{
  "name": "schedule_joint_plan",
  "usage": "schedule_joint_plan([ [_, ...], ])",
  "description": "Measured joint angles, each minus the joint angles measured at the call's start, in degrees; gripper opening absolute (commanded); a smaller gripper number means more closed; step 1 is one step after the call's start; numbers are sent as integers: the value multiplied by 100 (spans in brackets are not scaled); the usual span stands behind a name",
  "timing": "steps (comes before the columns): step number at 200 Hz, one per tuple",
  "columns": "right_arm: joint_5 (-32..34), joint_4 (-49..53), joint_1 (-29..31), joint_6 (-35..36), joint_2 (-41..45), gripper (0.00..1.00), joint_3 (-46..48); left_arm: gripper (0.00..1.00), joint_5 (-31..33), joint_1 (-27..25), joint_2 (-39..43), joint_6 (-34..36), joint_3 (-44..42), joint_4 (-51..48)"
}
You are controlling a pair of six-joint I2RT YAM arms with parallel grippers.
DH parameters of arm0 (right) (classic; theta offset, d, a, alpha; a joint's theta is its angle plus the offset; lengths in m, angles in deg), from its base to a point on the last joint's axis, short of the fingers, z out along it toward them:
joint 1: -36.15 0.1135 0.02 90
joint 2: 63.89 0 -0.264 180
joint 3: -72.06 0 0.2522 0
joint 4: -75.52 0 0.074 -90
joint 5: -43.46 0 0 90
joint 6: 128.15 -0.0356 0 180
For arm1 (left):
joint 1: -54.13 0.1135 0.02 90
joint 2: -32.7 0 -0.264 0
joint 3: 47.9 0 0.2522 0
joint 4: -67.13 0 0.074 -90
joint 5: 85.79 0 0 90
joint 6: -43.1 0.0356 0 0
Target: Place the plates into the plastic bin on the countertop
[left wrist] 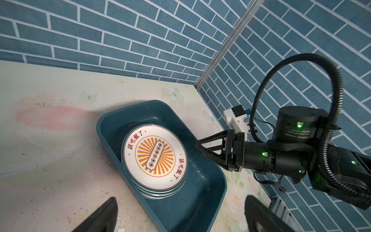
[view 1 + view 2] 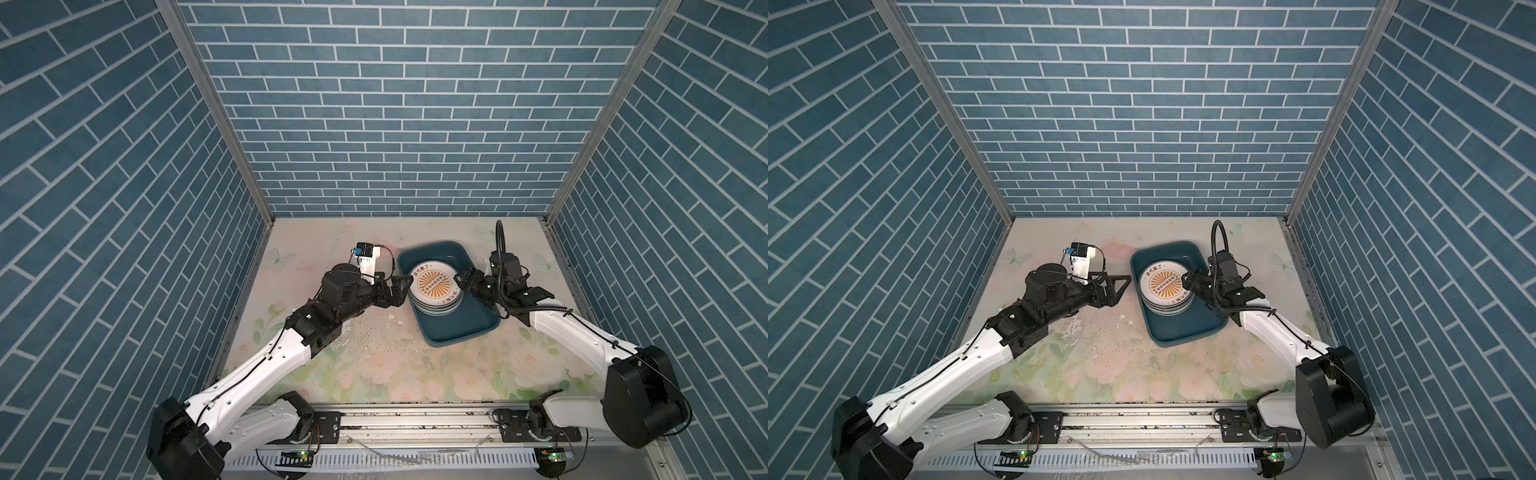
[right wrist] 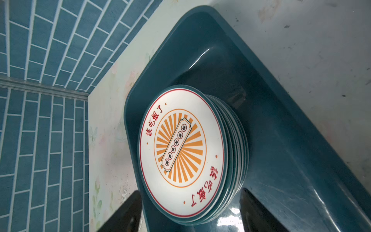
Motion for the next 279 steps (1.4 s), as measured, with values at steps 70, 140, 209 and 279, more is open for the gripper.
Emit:
schedule_joint_plan([
  [70,1799,656,-28,1034,1633,98,105,100,997,74,809,212,-57,-549],
  [140,3764,483,-573,2347,2474,99,1182,100,3309,748,1178,835,-815,-297],
  [209,4260,-365,-1390,3029,2446,99,2218,99,3829,2118,1150,1919,-2380,1141],
  [279,3661,-2802,-1818,3720,1585,98,3311,99,3543,2929,553,2682,-3504,2739],
])
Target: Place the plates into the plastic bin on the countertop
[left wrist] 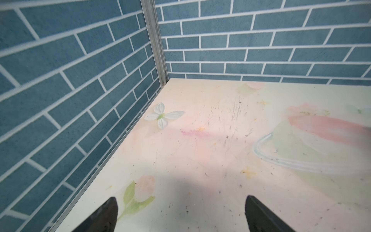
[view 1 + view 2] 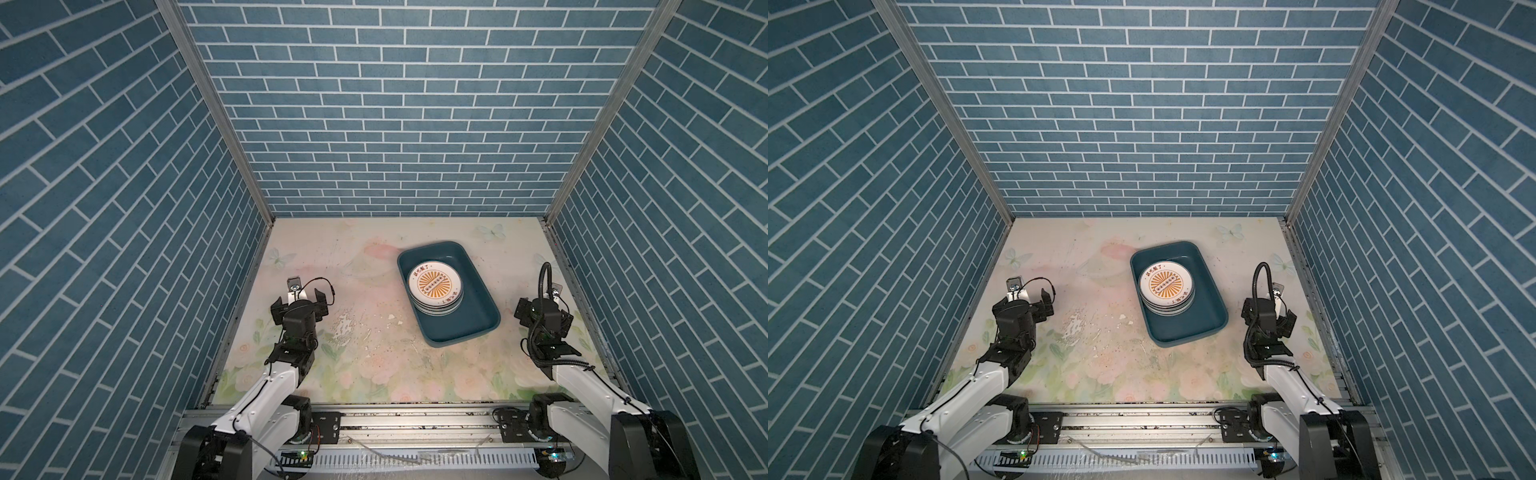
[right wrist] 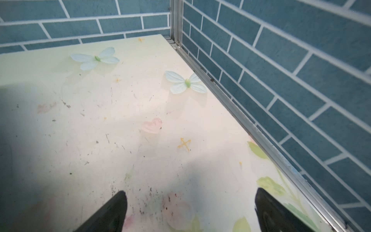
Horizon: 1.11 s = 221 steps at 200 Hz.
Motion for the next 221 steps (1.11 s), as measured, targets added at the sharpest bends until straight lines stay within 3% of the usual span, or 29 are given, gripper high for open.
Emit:
schedule_joint_plan([
  [61,-695,-1840,-101,315,-1373,98,-44,100,-680,302,-1202,337,-166,1252],
  [177,-2135,-1727,-271,752,-1740,99,-691,99,-1375,339,-3145,813,234,3093],
  [221,-2323,-1473,-343,754,-1939,98,-863,99,-1499,400,-3296,835,503,2907],
])
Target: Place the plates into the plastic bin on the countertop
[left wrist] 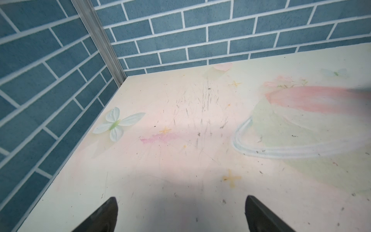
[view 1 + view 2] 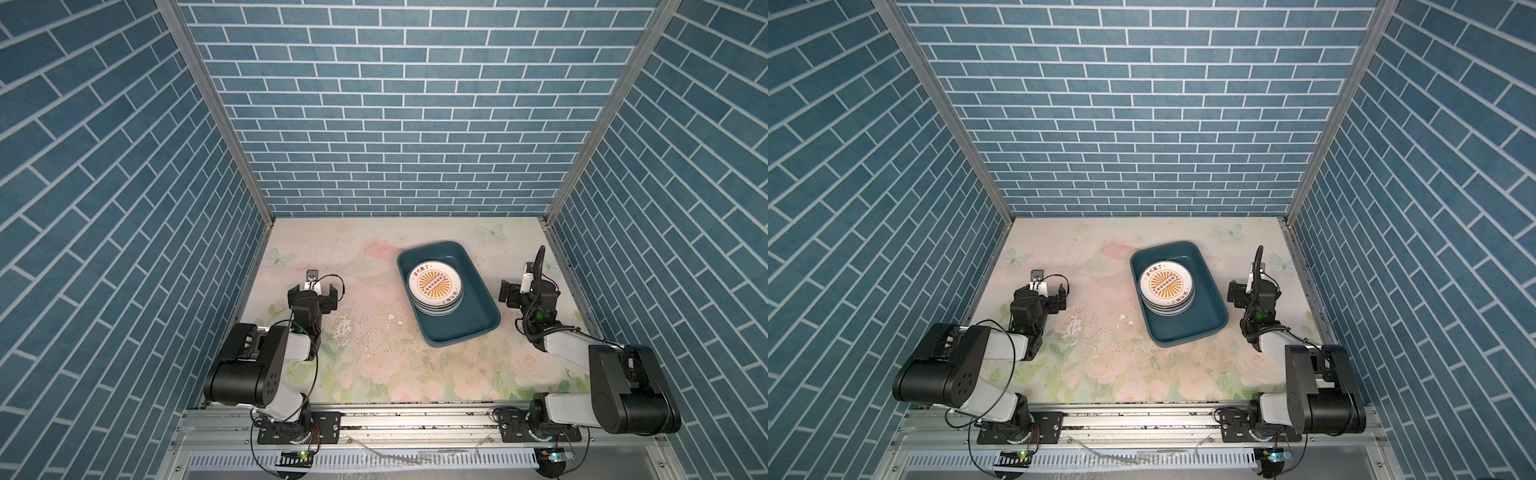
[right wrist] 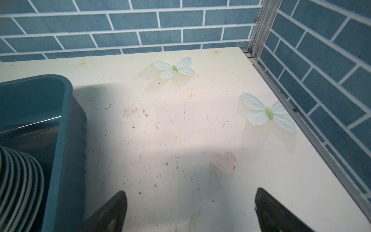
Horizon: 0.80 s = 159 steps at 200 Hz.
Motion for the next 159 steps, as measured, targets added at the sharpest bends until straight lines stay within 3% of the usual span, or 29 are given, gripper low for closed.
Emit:
schedule_joint_plan([
  [91,-120,129,-63,0,431,99,17,99,-232,192,0,-92,310,-433],
  [159,-238,-433,-293,295,-282,99,83,100,-236,195,0,-94,310,-452],
])
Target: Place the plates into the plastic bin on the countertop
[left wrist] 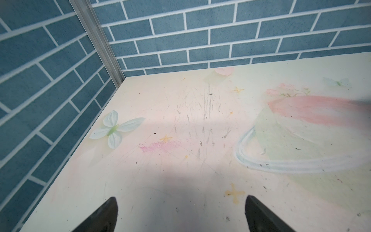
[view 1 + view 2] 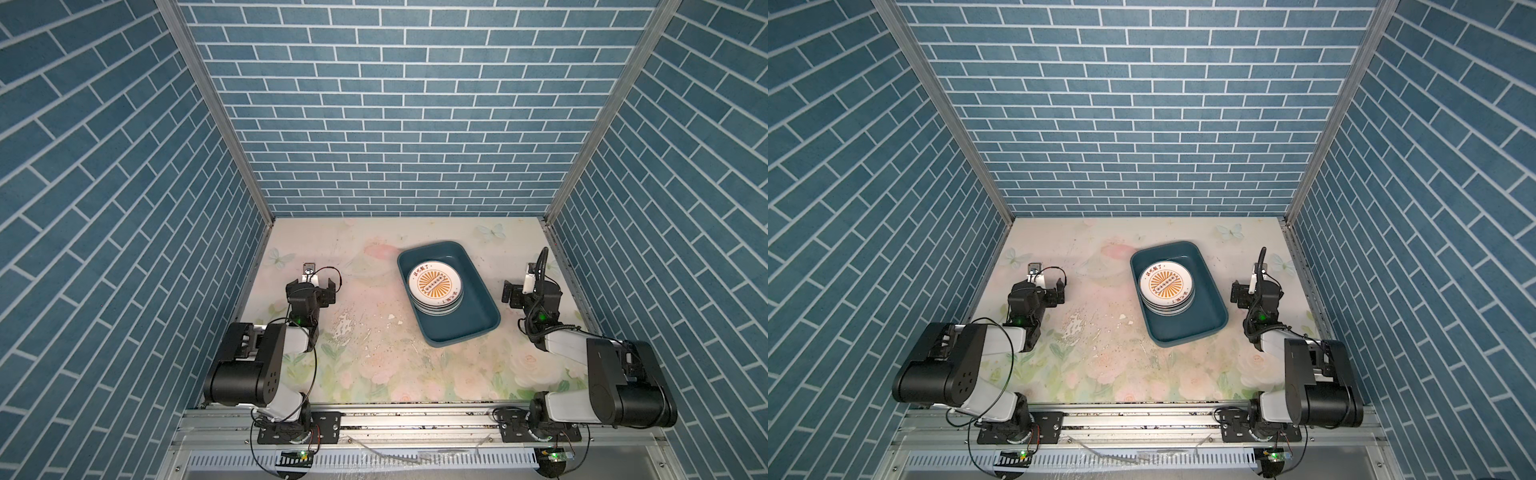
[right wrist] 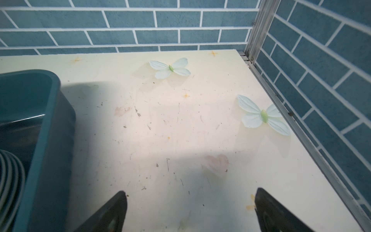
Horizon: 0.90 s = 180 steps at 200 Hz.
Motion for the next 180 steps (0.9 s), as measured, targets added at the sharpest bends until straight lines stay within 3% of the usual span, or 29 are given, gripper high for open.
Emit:
schedule_joint_plan([
  [66,-374,-1062,-483,-72,-581,99,153,100,0,0,0,0,0,0],
  [180,-407,-1139,-525,-208,-769,99,188,100,0,-2,0,0,0,0],
])
